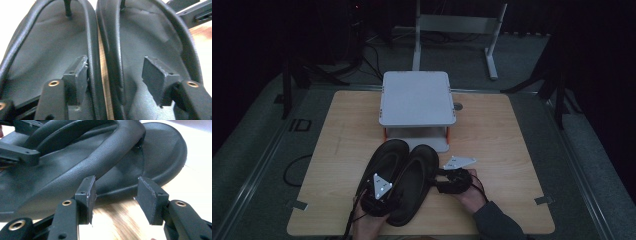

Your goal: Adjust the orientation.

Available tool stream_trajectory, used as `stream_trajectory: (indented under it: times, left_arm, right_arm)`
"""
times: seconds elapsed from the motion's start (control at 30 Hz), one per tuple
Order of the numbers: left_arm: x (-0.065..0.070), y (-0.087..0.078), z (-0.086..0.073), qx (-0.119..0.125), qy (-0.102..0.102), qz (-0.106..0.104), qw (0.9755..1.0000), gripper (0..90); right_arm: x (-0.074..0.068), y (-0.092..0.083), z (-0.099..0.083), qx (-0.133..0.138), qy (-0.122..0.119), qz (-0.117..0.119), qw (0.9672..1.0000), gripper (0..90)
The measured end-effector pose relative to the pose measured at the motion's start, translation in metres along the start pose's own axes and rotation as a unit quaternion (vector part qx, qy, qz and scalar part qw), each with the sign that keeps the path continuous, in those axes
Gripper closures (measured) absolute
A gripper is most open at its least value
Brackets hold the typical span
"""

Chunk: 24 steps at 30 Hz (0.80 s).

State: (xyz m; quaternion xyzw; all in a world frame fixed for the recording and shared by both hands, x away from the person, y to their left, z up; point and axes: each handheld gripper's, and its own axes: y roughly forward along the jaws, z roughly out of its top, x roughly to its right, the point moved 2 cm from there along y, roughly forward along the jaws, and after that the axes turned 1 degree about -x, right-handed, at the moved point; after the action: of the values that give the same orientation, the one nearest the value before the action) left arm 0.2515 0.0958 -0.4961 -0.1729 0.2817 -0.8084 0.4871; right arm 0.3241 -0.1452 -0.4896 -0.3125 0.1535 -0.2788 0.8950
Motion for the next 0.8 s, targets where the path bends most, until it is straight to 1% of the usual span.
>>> stream_trajectory:
  times: [0.13, 0.33, 0.4, 0.47, 0.6, 0.73, 0.8]
  left_arm:
    - [-0.0024, 0.0024, 0.0012, -0.002, -0.007, 0.005, 1.0, 48.1]
    - [-0.0064, 0.0018, 0.0013, -0.002, -0.006, 0.01, 0.9999, 58.6]
    - [-0.0079, 0.0019, 0.0016, -0.003, -0.005, 0.01, 0.9999, 62.2]
    - [-0.0086, 0.002, 0.0021, -0.004, -0.006, 0.007, 0.9999, 63.7]
    - [-0.0082, 0.0025, 0.0017, -0.002, -0.003, 0.01, 0.9999, 66.4]
    - [-0.0086, 0.0022, 0.002, -0.003, 0.001, 0.011, 0.9999, 63.0]
    - [-0.0087, 0.0027, 0.0021, -0.002, 0.002, 0.01, 0.9999, 62.0]
  right_arm:
    - [-0.0013, 0.0009, 0.0, 0.0, -0.001, 0.003, 1.0, 50.2]
    - [-0.0023, 0.0014, 0.0003, 0.002, 0.001, 0.004, 1.0, 50.8]
    - [-0.0035, 0.002, 0.0003, 0.001, 0.0, 0.008, 1.0, 50.7]
    - [-0.0052, 0.0031, 0.0005, 0.001, -0.001, 0.008, 1.0, 51.0]
    - [-0.0053, 0.0024, 0.0013, 0.004, 0.002, 0.01, 0.9999, 50.8]
    - [-0.0058, 0.0036, 0.0005, 0.001, 0.0, 0.009, 1.0, 50.8]
    - [-0.005, 0.0037, -0.0002, 0.002, 0.004, 0.012, 0.9999, 50.3]
